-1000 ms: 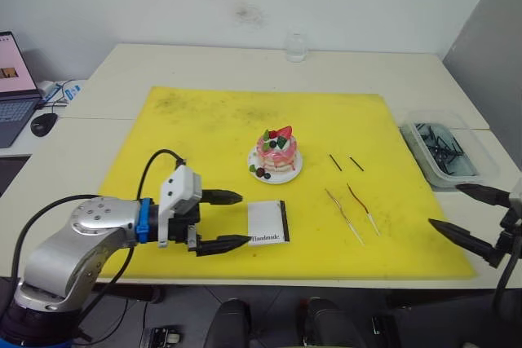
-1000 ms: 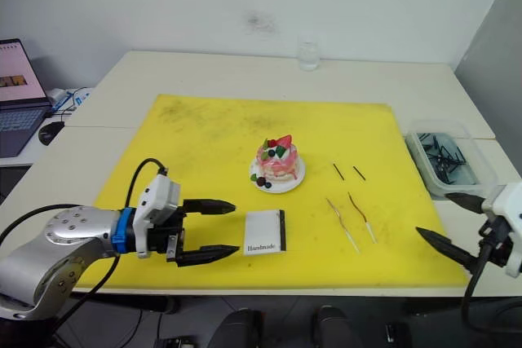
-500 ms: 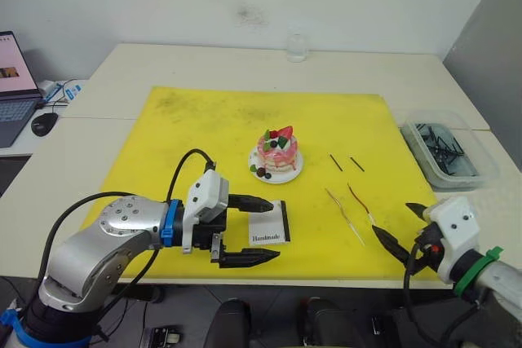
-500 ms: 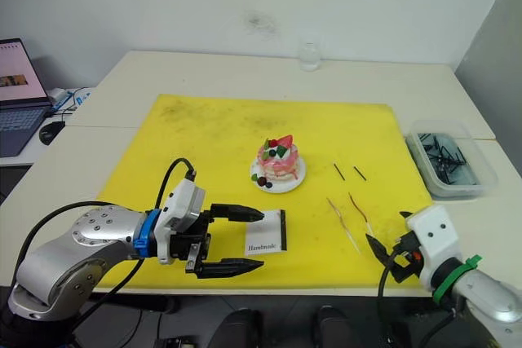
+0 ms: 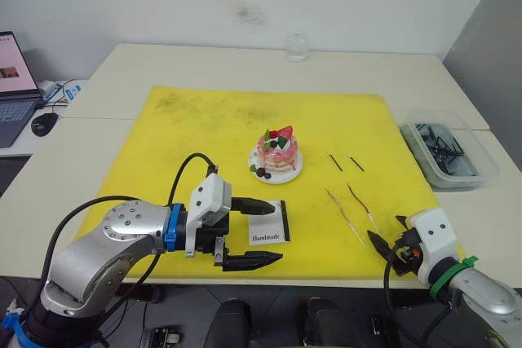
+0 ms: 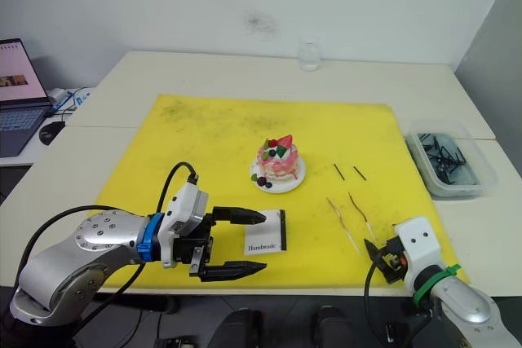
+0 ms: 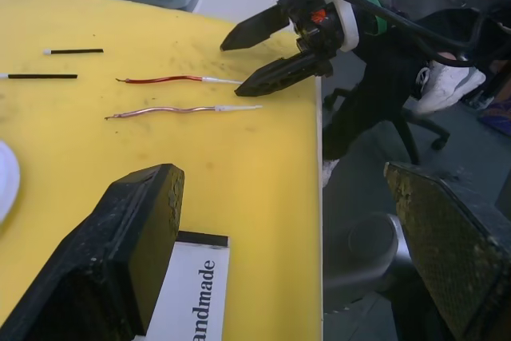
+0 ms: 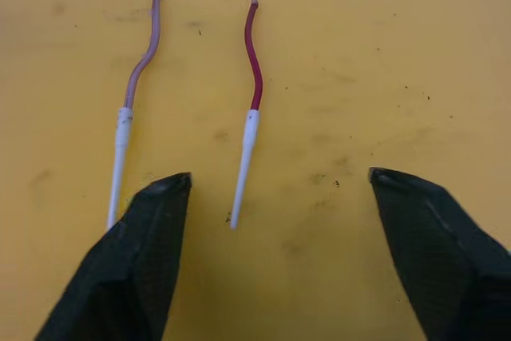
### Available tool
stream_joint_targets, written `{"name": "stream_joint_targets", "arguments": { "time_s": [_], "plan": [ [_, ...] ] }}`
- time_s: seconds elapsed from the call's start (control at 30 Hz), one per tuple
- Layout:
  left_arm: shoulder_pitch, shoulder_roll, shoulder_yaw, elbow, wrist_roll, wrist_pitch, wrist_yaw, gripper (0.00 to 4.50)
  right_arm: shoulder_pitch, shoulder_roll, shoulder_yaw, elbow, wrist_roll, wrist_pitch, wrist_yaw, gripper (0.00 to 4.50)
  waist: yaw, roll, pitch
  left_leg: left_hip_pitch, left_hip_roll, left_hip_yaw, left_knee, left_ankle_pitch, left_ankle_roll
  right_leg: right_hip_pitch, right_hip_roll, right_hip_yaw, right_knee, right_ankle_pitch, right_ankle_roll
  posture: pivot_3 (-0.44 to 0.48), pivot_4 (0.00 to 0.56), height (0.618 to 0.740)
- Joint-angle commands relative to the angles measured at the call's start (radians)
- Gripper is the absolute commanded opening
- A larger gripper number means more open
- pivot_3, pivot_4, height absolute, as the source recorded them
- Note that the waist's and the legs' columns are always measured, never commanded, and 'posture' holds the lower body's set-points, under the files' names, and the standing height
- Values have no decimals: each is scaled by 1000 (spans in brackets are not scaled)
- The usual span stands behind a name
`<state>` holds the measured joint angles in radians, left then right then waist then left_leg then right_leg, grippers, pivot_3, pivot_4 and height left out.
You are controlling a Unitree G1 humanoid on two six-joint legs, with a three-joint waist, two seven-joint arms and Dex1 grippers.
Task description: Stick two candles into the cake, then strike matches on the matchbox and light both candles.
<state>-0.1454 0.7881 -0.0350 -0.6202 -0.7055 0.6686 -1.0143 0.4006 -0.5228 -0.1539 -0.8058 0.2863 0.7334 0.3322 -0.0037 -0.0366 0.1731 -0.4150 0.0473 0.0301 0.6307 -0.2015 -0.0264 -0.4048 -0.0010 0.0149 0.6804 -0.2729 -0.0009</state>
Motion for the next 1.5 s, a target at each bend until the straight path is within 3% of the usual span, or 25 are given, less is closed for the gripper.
{"name": "stream_joint_targets", "arguments": {
  "time_s": [0.03, 0.23, 0.27, 0.47, 0.77, 0.93, 1.1, 1.2, 1.37, 1.5],
  "plan": [
    [11, -3, 4, -42, -18, -13, 4, 4500, 15, 6, 12, -13, -21, -17, -5, 2426, 0, 0, 0, 0, 0, 0, 0, 0, 0, 0, 0, 0, 0, 0, 0, 0, 150, 740],
    [23, 0, 8, -47, -15, -15, 7, 4500, 8, 19, 40, -30, -13, 6, -15, 235, 0, 0, 0, 0, 0, 0, 0, 0, 0, 0, 0, 0, 0, -1, -2, 0, 150, 740],
    [24, 0, 8, -47, -14, -15, 7, 4500, 4, 24, 43, -32, -8, 16, -18, 47, 0, 0, 0, 0, 0, 0, 0, 0, 0, 0, 0, 0, 0, -1, -2, 0, 150, 740],
    [35, -3, 9, -46, -10, -17, 13, 4500, -16, 58, 14, -49, 27, 70, -38, 47, 0, 0, 0, 0, 0, 0, 0, 0, 0, 0, 0, 0, 0, -2, -3, 0, 150, 740],
    [18, -51, 38, 0, -65, 66, 120, 4500, -78, 97, -149, -79, 164, 83, 4, 47, 0, 0, 0, 0, 0, 1, 0, 0, 0, 0, -1, 1, 0, -1, -2, 0, 150, 740],
    [-70, -123, 109, 60, -265, 255, 281, 4500, -167, 99, -233, -114, 312, 93, 23, 47, -1, 0, 0, 0, 0, -1, 0, 0, 0, 0, 0, -1, 0, 1, 2, 0, 150, 740],
    [-203, -204, 177, 147, -709, 377, 506, 4500, -305, 84, -257, -150, 647, 156, -21, 47, -2, -1, 0, -1, 0, -1, 0, 0, 0, 0, 1, 0, 0, 1, 3, 0, 150, 740],
    [-256, -232, 165, 180, -874, 368, 622, 4500, -357, 55, -240, -139, 842, 167, -92, 47, -2, -1, 0, -1, 0, -1, 0, 0, 0, 0, 1, 0, 0, 1, 3, 0, 150, 740],
    [-292, -285, 124, 169, -949, 328, 702, 4500, -436, -2, -156, -89, 1220, 96, -278, 47, -4, -1, 0, -1, -2, 0, 0, 0, 0, 0, 1, 1, 0, 1, 3, 0, 150, 740],
    [-303, -301, 103, 181, -999, 314, 740, 4500, -484, -55, -90, -69, 1367, 35, -373, 47, -5, -1, 0, -1, -2, -1, 0, 0, 0, 1, 3, 1, 0, 2, 3, 0, 150, 740]
  ]
}}
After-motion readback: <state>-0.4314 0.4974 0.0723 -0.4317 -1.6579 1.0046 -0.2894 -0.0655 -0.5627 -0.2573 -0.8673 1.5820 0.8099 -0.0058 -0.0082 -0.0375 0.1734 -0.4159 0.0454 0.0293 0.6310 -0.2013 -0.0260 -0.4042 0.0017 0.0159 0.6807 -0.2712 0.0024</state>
